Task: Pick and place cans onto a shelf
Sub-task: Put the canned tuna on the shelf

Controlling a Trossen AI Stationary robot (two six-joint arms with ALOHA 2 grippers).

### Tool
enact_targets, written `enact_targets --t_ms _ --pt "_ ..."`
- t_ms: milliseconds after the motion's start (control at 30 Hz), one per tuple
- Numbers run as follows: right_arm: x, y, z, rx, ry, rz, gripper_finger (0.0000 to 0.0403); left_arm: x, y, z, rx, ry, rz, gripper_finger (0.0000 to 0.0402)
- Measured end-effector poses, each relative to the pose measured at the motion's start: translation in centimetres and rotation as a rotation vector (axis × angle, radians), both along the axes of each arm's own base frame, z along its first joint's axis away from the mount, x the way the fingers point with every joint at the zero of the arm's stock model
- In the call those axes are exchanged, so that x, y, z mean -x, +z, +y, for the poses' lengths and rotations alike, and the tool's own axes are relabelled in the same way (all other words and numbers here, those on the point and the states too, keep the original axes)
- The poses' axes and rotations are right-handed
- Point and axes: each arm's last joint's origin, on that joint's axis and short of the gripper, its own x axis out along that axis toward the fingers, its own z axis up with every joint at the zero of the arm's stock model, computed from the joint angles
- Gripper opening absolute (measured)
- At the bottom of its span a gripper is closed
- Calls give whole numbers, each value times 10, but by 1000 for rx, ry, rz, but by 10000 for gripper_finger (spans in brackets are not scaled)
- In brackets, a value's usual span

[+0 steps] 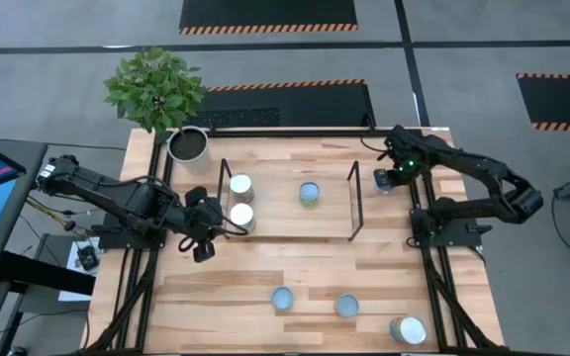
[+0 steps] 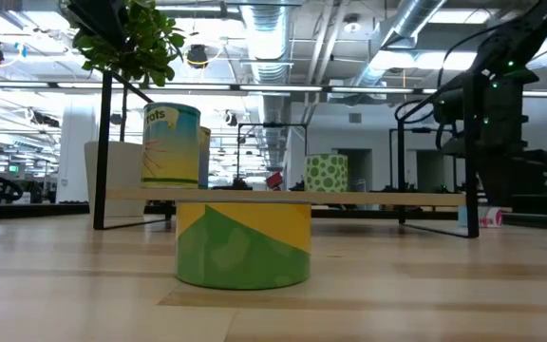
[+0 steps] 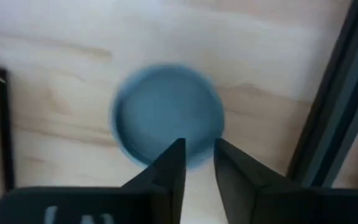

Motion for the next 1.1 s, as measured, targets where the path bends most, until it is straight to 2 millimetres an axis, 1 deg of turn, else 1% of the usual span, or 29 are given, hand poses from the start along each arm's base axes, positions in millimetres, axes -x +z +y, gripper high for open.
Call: enact_targets --t_ms 100,200,367,533,667,767,833,933,1033,1067,1100 --pt "-1 5 -3 21 -20 -18 135 0 0 0 -8 -12 2 105" --pt "-1 5 -4 33 -23 -2 158 0 0 0 -12 -18 3 105" --pt "2 -2 -1 40 -43 39 188 0 0 0 -7 -22 5 105" --pt "3 -13 0 53 -72 27 200 0 0 0 -5 -23 6 105" --pt "4 -20 2 64 -122 8 195 0 0 0 -5 -23 6 105" --pt "5 -21 2 62 -126 10 178 0 0 0 -5 -23 5 105" --pt "5 -21 2 62 -136 6 155 0 0 0 -5 -24 5 105" --pt "5 -21 2 62 -141 5 101 0 0 0 -5 -24 5 105" --pt "5 -21 2 61 -141 6 30 0 0 0 -5 -23 5 105" --pt "5 -21 2 63 -137 3 18 0 0 0 -4 -23 5 105" --pt "5 -20 2 62 -135 1 14 0 0 0 -4 -23 5 105"
